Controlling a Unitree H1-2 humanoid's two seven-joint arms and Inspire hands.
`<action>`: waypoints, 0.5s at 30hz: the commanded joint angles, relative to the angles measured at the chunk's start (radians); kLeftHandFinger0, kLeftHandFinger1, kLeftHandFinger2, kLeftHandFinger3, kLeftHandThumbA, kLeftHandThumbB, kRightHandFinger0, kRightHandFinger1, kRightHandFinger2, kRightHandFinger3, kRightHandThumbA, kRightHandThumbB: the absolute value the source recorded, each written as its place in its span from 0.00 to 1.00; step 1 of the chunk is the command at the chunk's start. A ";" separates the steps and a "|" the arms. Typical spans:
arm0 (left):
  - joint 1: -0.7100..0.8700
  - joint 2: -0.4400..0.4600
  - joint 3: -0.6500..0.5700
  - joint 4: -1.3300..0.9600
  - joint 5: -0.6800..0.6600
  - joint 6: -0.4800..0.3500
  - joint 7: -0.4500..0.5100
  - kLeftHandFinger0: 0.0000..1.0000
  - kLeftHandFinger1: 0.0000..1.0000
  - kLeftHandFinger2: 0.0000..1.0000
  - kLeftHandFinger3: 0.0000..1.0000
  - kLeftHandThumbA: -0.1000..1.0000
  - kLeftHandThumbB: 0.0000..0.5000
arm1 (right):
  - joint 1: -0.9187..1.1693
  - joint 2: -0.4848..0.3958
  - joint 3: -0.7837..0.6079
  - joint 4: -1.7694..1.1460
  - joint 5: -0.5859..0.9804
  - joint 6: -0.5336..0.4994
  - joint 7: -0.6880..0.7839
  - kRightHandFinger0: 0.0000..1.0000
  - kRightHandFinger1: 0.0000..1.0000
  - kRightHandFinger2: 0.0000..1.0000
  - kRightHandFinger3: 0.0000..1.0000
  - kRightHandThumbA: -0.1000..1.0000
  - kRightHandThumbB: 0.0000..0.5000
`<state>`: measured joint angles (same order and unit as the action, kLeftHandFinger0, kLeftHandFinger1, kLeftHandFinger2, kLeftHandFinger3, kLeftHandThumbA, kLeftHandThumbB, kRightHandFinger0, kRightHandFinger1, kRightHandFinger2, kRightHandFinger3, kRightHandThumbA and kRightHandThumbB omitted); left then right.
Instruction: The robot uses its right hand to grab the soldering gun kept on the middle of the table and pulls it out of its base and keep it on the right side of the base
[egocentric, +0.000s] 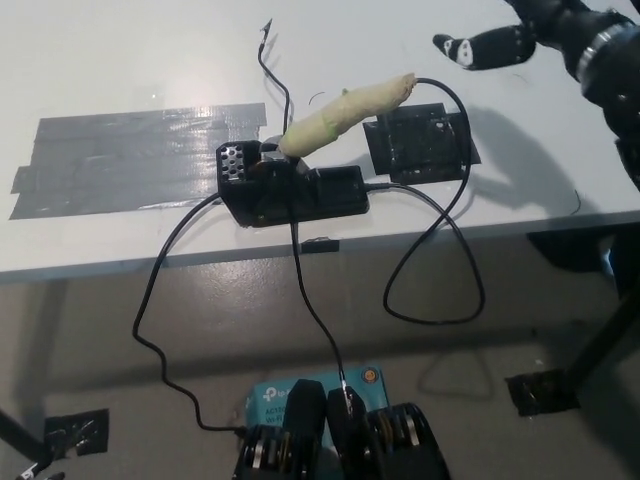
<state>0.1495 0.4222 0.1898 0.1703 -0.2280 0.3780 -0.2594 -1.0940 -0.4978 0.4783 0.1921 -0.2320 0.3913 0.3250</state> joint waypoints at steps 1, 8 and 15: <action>0.006 0.028 0.003 -0.035 0.012 -0.011 -0.006 0.63 0.76 0.96 1.00 0.52 0.66 | -0.113 0.016 0.043 0.014 -0.100 -0.127 0.056 1.00 1.00 1.00 1.00 0.66 0.71; 0.013 0.032 -0.014 -0.034 0.037 -0.011 0.001 0.65 0.75 0.95 1.00 0.54 0.63 | -0.122 0.061 0.149 -0.015 -0.186 -0.157 0.123 1.00 1.00 1.00 1.00 0.59 0.73; 0.008 0.033 -0.019 -0.044 0.040 0.003 -0.006 0.65 0.78 0.98 1.00 0.54 0.61 | -0.116 0.097 0.206 0.029 -0.250 -0.179 0.175 1.00 1.00 1.00 1.00 0.65 0.69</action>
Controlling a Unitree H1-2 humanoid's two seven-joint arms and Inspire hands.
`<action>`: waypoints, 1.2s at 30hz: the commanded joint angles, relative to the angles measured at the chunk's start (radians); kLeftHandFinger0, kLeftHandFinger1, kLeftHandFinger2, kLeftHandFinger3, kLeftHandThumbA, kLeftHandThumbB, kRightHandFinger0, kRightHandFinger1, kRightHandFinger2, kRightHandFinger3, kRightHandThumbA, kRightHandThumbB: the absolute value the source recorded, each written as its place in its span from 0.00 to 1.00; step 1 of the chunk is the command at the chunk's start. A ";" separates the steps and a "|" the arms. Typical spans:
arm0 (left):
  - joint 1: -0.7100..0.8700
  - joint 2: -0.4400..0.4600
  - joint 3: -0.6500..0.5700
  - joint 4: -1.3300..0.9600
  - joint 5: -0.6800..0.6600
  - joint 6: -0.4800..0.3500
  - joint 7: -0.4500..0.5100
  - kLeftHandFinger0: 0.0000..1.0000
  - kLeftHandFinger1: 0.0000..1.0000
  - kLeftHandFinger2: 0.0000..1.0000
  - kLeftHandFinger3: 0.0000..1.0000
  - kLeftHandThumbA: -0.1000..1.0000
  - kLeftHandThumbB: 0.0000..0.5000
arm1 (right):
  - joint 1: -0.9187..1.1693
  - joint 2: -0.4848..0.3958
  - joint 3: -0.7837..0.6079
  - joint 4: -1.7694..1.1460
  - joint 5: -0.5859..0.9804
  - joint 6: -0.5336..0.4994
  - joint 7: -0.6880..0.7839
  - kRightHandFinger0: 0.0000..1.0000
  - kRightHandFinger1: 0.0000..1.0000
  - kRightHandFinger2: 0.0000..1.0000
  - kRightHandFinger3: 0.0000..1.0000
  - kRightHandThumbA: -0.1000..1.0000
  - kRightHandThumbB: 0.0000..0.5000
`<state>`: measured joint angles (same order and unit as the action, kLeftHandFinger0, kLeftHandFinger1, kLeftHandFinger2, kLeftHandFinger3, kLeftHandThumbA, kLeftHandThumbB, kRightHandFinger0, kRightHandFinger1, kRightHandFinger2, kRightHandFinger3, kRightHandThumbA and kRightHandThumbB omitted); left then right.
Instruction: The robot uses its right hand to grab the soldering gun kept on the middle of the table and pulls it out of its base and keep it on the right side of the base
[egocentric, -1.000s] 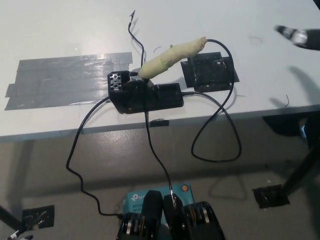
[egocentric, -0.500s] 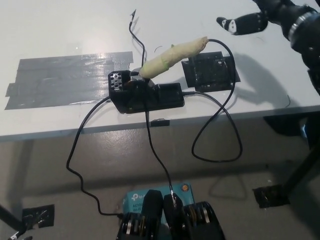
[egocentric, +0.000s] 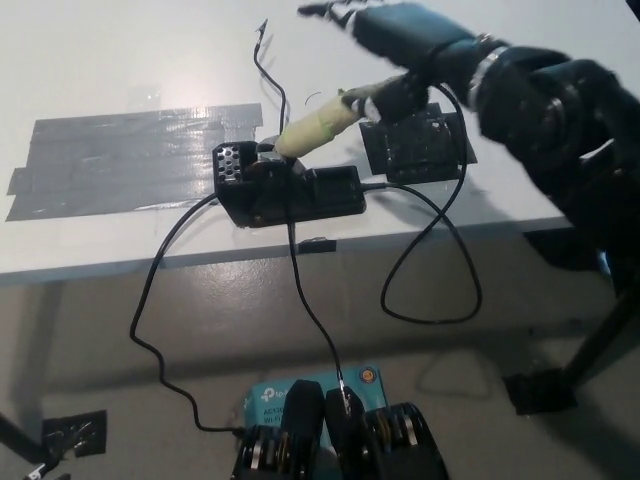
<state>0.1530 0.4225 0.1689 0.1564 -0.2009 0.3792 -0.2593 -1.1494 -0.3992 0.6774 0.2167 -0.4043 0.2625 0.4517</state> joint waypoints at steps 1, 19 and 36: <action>0.004 0.034 0.000 -0.025 0.016 -0.005 -0.006 0.65 0.78 0.98 1.00 0.55 0.62 | -0.061 0.002 0.013 0.018 -0.091 -0.054 0.051 1.00 1.00 1.00 1.00 0.64 0.69; -0.001 0.034 -0.041 -0.044 0.060 -0.001 -0.005 0.62 0.73 0.94 1.00 0.59 0.66 | -0.113 0.049 0.101 0.213 -0.332 -0.119 0.048 1.00 1.00 1.00 1.00 0.77 0.88; -0.016 0.046 -0.077 -0.038 0.094 -0.017 -0.017 0.72 0.79 0.97 1.00 0.57 0.53 | -0.036 0.110 0.117 0.243 -0.453 -0.157 0.000 1.00 1.00 1.00 1.00 0.62 0.82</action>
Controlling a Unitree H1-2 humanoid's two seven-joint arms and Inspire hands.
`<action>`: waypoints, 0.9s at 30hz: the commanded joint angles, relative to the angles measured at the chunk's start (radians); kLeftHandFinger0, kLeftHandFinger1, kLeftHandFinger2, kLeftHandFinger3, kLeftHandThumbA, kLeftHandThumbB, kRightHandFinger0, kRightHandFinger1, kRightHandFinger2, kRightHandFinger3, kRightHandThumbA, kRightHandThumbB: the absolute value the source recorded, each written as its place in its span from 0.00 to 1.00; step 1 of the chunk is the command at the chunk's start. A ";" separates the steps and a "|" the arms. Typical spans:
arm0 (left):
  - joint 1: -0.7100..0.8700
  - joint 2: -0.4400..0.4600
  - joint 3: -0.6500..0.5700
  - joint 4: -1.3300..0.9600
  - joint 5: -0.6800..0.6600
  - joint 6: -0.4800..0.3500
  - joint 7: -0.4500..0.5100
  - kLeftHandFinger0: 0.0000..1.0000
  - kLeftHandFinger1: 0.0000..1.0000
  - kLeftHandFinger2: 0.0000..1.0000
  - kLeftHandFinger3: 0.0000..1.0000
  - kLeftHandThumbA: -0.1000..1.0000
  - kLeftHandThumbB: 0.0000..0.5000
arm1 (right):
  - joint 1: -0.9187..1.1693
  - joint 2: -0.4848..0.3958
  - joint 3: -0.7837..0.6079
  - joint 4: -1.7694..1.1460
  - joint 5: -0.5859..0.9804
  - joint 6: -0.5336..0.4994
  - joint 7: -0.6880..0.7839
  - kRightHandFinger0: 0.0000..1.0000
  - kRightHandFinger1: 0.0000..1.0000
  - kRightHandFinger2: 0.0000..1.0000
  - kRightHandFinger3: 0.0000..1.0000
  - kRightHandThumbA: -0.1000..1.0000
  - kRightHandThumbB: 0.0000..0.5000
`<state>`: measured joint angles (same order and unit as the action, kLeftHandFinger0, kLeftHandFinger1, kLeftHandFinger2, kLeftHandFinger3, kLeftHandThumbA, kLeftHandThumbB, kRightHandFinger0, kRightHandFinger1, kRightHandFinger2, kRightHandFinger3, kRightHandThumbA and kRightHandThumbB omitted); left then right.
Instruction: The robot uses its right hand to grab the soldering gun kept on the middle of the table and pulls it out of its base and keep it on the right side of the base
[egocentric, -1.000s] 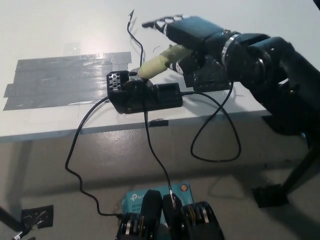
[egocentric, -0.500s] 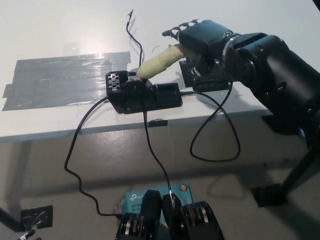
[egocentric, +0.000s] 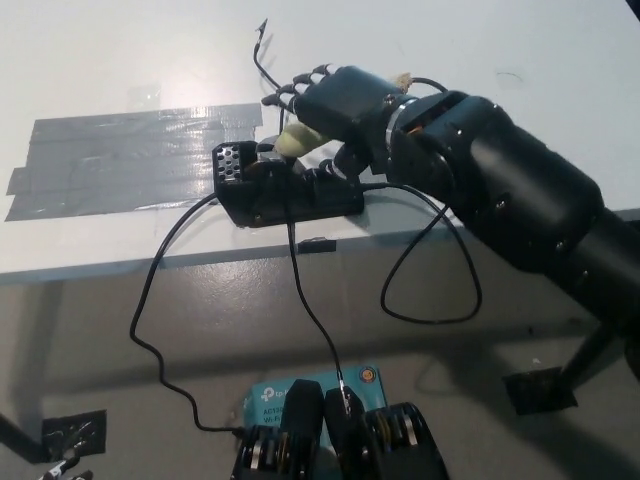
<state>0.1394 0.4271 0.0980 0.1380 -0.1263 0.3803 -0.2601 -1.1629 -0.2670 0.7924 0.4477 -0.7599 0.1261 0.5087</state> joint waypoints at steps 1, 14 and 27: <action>-0.005 0.045 -0.013 -0.014 0.026 -0.028 -0.020 0.71 0.79 0.99 1.00 0.58 0.54 | -0.019 -0.029 0.009 0.015 -0.122 -0.011 -0.056 1.00 1.00 1.00 1.00 0.58 0.76; -0.013 0.058 -0.062 -0.030 0.074 -0.009 -0.015 0.75 0.83 1.00 1.00 0.55 0.53 | 0.032 -0.063 0.035 0.068 -0.347 0.031 -0.237 1.00 1.00 1.00 1.00 0.42 0.61; -0.015 0.057 -0.074 -0.037 0.080 -0.013 -0.018 0.84 0.87 1.00 1.00 0.61 0.47 | 0.069 -0.008 -0.030 0.130 -0.318 -0.100 -0.523 0.00 0.00 0.23 0.14 0.00 0.23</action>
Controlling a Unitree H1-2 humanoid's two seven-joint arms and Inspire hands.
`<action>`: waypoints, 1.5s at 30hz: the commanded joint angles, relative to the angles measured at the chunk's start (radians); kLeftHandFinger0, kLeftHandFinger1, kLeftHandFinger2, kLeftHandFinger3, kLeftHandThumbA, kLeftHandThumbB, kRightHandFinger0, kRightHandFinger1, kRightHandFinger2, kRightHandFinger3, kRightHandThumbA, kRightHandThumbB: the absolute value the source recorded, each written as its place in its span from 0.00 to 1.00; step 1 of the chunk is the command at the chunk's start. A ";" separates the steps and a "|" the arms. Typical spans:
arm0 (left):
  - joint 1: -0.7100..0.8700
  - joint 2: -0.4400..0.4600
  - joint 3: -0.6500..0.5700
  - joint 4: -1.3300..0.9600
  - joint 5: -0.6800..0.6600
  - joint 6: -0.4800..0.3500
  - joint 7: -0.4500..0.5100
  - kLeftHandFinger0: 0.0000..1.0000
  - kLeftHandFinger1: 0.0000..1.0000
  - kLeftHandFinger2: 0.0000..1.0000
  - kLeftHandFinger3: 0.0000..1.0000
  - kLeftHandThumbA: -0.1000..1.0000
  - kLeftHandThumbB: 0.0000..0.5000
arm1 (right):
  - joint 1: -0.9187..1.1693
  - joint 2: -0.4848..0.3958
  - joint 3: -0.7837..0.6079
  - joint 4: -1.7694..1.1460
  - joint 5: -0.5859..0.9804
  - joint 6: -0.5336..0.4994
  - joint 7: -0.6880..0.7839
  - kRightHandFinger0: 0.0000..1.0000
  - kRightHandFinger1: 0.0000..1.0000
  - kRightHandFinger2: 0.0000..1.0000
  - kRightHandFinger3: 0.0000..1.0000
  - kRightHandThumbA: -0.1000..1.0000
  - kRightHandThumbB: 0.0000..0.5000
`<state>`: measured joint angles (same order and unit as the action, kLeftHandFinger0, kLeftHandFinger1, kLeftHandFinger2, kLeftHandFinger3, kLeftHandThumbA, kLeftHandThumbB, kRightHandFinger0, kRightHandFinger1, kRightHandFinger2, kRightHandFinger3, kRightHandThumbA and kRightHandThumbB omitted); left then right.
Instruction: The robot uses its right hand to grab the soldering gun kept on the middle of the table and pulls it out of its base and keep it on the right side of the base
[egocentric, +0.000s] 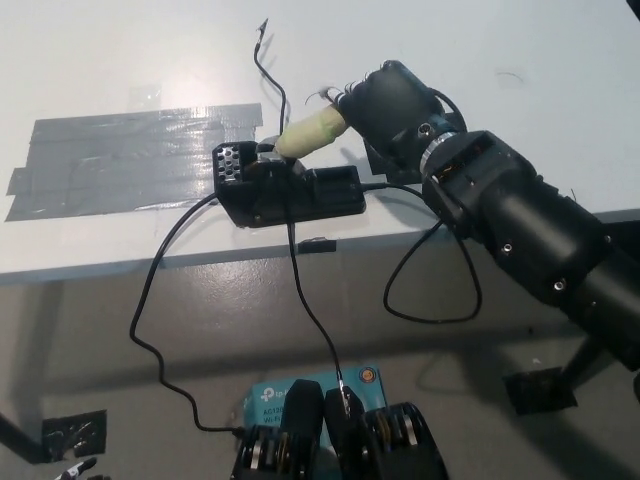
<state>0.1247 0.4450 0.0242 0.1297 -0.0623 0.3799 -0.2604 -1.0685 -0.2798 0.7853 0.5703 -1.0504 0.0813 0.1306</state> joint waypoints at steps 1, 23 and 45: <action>-0.002 0.040 -0.001 -0.026 0.016 -0.012 -0.018 0.83 0.86 1.00 1.00 0.63 0.47 | -0.018 0.002 -0.036 0.017 -0.019 -0.071 -0.193 0.00 0.00 0.27 0.03 0.00 0.21; 0.006 0.038 0.004 -0.021 0.020 -0.011 -0.010 0.77 0.82 1.00 1.00 0.72 0.39 | -0.060 -0.074 -0.128 0.034 -0.029 -0.143 -0.281 0.00 0.17 0.39 0.09 0.00 0.00; 0.006 0.038 0.013 -0.025 0.023 0.001 -0.003 0.77 0.82 1.00 1.00 0.74 0.33 | -0.059 -0.187 -0.439 0.027 0.130 -0.051 -0.157 0.00 0.06 0.44 0.15 0.00 0.11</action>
<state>0.1265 0.4546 0.0245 0.1257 -0.0473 0.3807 -0.2609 -1.0898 -0.4028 0.4283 0.6232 -1.0040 -0.0436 -0.0693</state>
